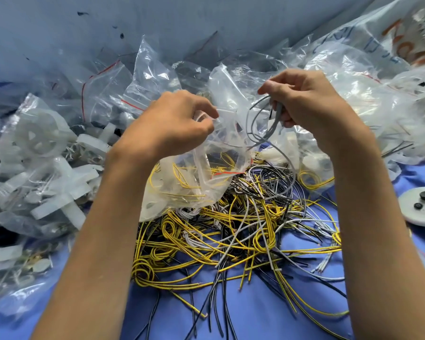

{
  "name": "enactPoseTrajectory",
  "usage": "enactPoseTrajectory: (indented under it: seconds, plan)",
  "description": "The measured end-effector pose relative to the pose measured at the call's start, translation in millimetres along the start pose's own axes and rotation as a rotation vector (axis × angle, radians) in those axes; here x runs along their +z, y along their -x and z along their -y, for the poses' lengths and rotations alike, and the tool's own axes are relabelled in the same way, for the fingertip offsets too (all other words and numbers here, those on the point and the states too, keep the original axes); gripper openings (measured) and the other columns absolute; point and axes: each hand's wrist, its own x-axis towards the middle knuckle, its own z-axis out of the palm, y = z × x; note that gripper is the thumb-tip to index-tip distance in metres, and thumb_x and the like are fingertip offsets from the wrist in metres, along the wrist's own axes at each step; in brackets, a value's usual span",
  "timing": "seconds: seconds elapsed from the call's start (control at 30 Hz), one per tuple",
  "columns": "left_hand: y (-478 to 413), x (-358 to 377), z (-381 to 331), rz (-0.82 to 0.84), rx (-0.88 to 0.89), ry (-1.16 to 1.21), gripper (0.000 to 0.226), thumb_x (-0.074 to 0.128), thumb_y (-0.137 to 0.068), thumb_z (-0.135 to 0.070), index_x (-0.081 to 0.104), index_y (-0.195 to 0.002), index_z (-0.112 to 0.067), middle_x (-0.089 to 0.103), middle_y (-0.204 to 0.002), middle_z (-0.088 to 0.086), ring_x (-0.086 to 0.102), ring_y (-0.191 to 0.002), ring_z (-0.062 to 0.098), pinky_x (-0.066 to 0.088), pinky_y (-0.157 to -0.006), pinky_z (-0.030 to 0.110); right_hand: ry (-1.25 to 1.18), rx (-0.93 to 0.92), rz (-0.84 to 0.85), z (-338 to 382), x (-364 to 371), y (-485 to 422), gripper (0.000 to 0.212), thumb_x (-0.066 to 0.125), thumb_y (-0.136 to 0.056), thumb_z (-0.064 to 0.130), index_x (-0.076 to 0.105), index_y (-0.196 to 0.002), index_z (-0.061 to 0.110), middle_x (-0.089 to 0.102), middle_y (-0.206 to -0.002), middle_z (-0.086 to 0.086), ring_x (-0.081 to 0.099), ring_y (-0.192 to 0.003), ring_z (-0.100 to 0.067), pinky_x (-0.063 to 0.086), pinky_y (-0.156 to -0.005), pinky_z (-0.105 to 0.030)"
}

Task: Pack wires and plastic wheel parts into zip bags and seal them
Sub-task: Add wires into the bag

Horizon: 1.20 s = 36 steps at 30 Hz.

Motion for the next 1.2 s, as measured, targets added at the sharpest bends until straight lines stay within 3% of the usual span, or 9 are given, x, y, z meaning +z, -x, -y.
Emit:
enactPoseTrajectory:
  seconds: [0.13,0.3,0.43,0.57,0.73,0.9,1.03,1.1,1.2]
  plan:
    - [0.6,-0.1,-4.0,-0.031,0.02,0.039,0.027,0.054,-0.087,-0.026,0.068,-0.108,-0.036,0.064,-0.114,0.008,0.049,-0.088,0.026,0.032,-0.075,0.022,-0.037,-0.002,0.091,3.2,1.0,4.0,0.016,0.055,-0.095,0.022,0.065,-0.087,0.014,0.048,-0.063,0.001,0.039,-0.039,0.0,0.034,-0.042,-0.012]
    - [-1.6,-1.9,-8.0,-0.048,0.065,0.142,0.018,0.059,-0.088,-0.04,0.07,-0.1,-0.034,0.062,-0.116,-0.005,0.046,-0.085,0.011,0.035,-0.079,0.025,-0.128,-0.073,0.123,7.6,-3.0,4.9,0.022,0.053,-0.096,0.022,0.066,-0.081,0.013,0.046,-0.059,0.003,0.038,-0.043,-0.003,0.033,-0.045,-0.014]
    - [0.7,-0.3,-13.1,-0.032,0.055,0.218,0.051,0.059,-0.08,-0.063,0.061,-0.119,-0.031,0.064,-0.111,-0.015,0.053,-0.081,-0.002,0.041,-0.076,0.022,-0.18,-0.188,0.246,8.1,-4.1,9.4,0.021,0.052,-0.096,0.021,0.066,-0.083,0.013,0.047,-0.061,0.003,0.04,-0.051,-0.005,0.034,-0.048,-0.016]
    - [4.2,1.3,-18.7,0.056,0.137,0.307,0.084,0.065,-0.059,-0.066,0.05,-0.132,-0.028,0.068,-0.101,-0.023,0.051,-0.067,-0.018,0.04,-0.077,0.019,-0.236,-0.293,0.337,9.5,-3.4,14.8,0.02,0.05,-0.095,0.018,0.065,-0.082,0.016,0.049,-0.064,0.003,0.042,-0.057,-0.006,0.034,-0.049,-0.015]
    - [7.7,0.6,-16.8,0.217,0.244,0.354,0.068,0.073,-0.058,-0.055,0.059,-0.119,-0.027,0.071,-0.093,-0.021,0.048,-0.05,-0.008,0.035,-0.056,0.009,-0.402,-0.348,0.21,11.0,-7.1,11.8,0.017,0.047,-0.096,0.015,0.062,-0.089,0.014,0.048,-0.067,0.001,0.042,-0.054,-0.004,0.031,-0.046,-0.015]
    - [6.2,3.6,-14.6,0.244,0.26,0.347,0.037,0.077,-0.07,-0.038,0.068,-0.104,-0.025,0.072,-0.092,-0.016,0.047,-0.047,-0.007,0.03,-0.047,0.005,-0.332,-0.281,0.214,3.9,-8.0,8.6,0.009,0.053,-0.093,0.017,0.062,-0.095,0.017,0.056,-0.064,0.007,0.049,-0.057,-0.006,0.035,-0.046,-0.018]
    - [6.7,6.7,-14.5,0.272,0.242,0.348,0.037,0.074,-0.074,-0.034,0.069,-0.108,-0.021,0.068,-0.084,-0.025,0.047,-0.052,-0.019,0.03,-0.047,-0.001,-0.389,-0.258,0.248,5.6,-6.9,8.4,0.01,0.054,-0.091,0.019,0.063,-0.095,0.015,0.058,-0.063,0.005,0.048,-0.053,-0.007,0.038,-0.047,-0.017]
    - [6.4,7.6,-14.9,0.299,0.236,0.377,0.035,0.073,-0.076,-0.032,0.069,-0.109,-0.02,0.069,-0.084,-0.02,0.05,-0.053,-0.018,0.033,-0.048,0.0,-0.375,-0.243,0.273,4.3,-8.1,8.4,0.011,0.055,-0.092,0.02,0.064,-0.096,0.016,0.061,-0.065,0.005,0.051,-0.054,-0.007,0.041,-0.049,-0.016]
    - [6.9,5.8,-14.3,0.35,0.223,0.428,0.031,0.071,-0.076,-0.036,0.07,-0.102,-0.02,0.072,-0.085,-0.014,0.061,-0.069,-0.011,0.045,-0.064,0.007,-0.348,-0.218,0.307,2.4,-11.4,8.9,0.013,0.052,-0.095,0.02,0.064,-0.098,0.018,0.063,-0.068,0.007,0.054,-0.057,-0.005,0.045,-0.052,-0.015]
